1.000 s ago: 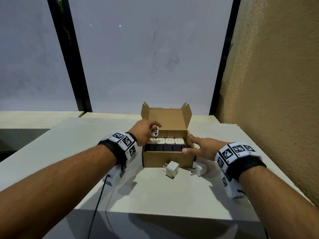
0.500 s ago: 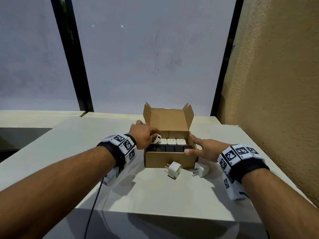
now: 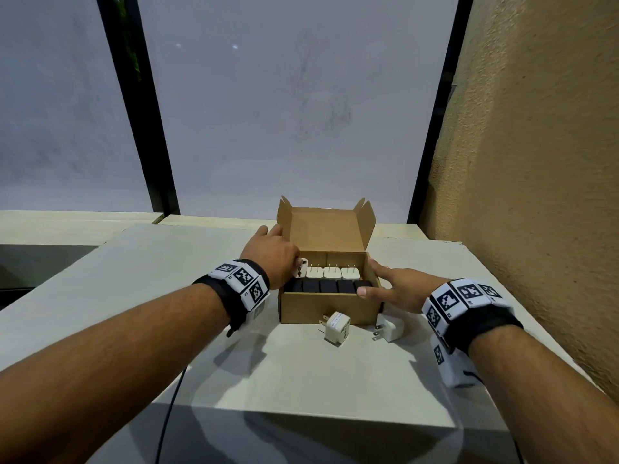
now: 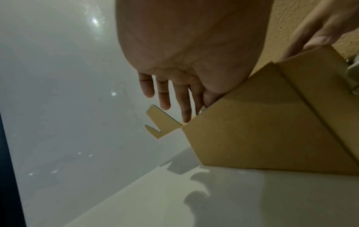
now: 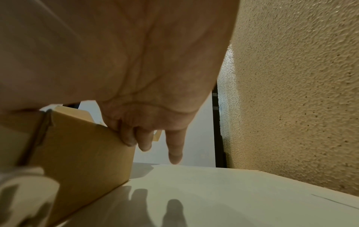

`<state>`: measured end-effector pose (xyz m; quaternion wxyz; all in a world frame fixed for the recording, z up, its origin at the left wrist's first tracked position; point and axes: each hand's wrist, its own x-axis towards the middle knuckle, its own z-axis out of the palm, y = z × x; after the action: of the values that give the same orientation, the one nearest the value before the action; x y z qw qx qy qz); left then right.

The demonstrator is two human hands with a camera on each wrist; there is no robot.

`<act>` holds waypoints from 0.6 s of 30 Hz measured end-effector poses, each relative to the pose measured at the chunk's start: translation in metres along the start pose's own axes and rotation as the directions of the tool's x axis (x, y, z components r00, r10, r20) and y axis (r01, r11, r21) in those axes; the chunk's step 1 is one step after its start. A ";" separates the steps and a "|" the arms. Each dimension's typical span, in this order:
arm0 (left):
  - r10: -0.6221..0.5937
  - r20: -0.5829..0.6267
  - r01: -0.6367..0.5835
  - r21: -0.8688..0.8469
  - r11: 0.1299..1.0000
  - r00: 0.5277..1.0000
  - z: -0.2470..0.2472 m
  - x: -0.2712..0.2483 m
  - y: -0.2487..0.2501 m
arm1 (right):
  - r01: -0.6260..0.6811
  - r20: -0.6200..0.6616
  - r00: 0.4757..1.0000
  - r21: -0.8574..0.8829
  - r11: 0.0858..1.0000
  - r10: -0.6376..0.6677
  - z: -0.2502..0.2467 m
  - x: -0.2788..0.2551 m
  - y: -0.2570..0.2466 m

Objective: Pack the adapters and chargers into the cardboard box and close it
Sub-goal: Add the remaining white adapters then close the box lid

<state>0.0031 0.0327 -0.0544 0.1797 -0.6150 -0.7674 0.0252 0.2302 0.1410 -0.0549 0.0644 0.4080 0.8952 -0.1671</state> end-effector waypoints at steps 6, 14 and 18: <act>0.008 0.017 -0.008 0.003 1.000 1.000 0.000 -0.001 -0.002 | 0.001 -0.001 1.000 0.007 1.000 -0.001 0.002 0.002 0.002; 0.049 -0.015 -0.050 -0.062 0.997 0.999 -0.009 -0.001 0.001 | -0.002 0.010 1.000 -0.004 1.000 0.002 0.000 0.004 0.003; 0.236 -0.217 -0.288 -0.254 0.923 0.947 -0.029 -0.018 0.018 | -0.002 0.013 1.000 -0.009 1.000 0.002 0.000 0.003 0.004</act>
<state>0.0326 0.0147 -0.0362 0.1548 -0.7312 -0.6540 -0.1171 0.2308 0.1454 -0.0571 0.0724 0.4073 0.8952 -0.1657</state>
